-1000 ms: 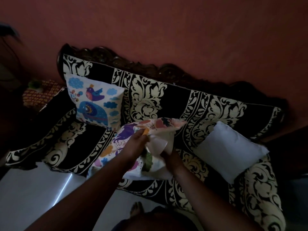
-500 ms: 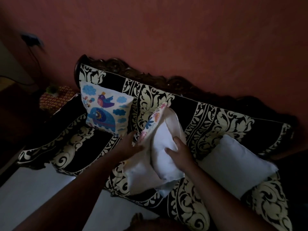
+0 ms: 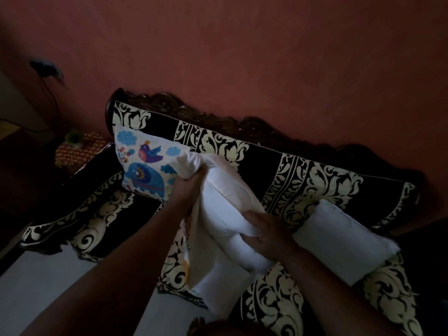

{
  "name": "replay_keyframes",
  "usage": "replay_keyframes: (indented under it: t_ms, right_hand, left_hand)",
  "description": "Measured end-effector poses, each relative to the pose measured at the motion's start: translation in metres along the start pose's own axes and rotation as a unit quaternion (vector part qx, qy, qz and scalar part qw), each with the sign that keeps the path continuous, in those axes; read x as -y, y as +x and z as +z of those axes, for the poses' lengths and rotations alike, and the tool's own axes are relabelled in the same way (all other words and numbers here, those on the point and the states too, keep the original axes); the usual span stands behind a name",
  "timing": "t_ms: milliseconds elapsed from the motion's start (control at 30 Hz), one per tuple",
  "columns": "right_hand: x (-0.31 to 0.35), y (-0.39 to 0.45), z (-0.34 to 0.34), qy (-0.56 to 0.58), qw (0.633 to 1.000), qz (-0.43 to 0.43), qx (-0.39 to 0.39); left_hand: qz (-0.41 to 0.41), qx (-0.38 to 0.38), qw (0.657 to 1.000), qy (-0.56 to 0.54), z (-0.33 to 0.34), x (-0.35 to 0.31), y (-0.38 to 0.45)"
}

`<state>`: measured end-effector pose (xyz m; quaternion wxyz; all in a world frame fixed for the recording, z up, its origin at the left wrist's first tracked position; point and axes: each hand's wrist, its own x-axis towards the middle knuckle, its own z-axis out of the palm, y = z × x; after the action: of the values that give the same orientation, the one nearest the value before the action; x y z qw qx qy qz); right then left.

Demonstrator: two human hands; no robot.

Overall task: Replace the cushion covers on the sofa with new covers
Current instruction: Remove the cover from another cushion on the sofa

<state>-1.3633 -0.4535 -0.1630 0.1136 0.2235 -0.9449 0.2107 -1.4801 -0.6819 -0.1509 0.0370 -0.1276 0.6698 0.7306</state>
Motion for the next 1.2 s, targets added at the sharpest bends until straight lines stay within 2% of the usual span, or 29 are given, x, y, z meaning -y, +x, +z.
replay_keyframes:
  t_ms: [100, 167, 267, 400, 533, 700, 833, 1000, 1100, 1200]
  right_hand:
    - [-0.006, -0.001, 0.002, -0.019, 0.988, 0.119, 0.095]
    - [-0.007, 0.001, 0.005, 0.012, 0.986, 0.152, 0.064]
    - [0.007, 0.019, 0.013, 0.069, 0.988, 0.139, 0.0]
    - [0.025, 0.045, 0.018, -0.029, 0.977, 0.206, -0.056]
    - [0.023, 0.048, 0.015, -0.036, 0.964, 0.211, -0.156]
    - [0.028, 0.057, 0.013, 0.023, 0.956, 0.226, -0.186]
    - [0.03, 0.059, 0.017, 0.089, 0.96, 0.213, -0.158]
    - [0.035, 0.06, 0.022, 0.045, 0.979, 0.172, -0.095]
    - [0.032, 0.06, 0.018, 0.08, 0.971, 0.178, -0.137]
    - [0.03, 0.055, 0.013, 0.141, 0.955, 0.198, -0.17]
  left_hand:
    - [0.011, -0.026, 0.999, -0.033, 0.01, -0.004, -0.011]
    - [0.019, -0.039, 0.998, -0.039, 0.02, -0.01, -0.021]
    - [0.024, -0.027, 0.999, -0.021, 0.036, -0.011, -0.037]
    - [0.062, -0.011, 0.998, -0.028, 0.047, -0.018, -0.052]
    - [0.086, 0.039, 0.994, -0.046, 0.04, -0.03, -0.06]
    - [0.082, 0.049, 0.994, -0.053, 0.037, -0.031, -0.065]
    - [0.1, 0.017, 0.995, -0.021, 0.036, -0.03, -0.067]
    - [0.116, 0.004, 0.993, -0.011, 0.035, -0.036, -0.067]
    - [0.125, 0.012, 0.989, 0.081, 0.035, -0.035, -0.064]
    - [0.162, 0.051, 0.967, 0.187, 0.029, -0.032, -0.057]
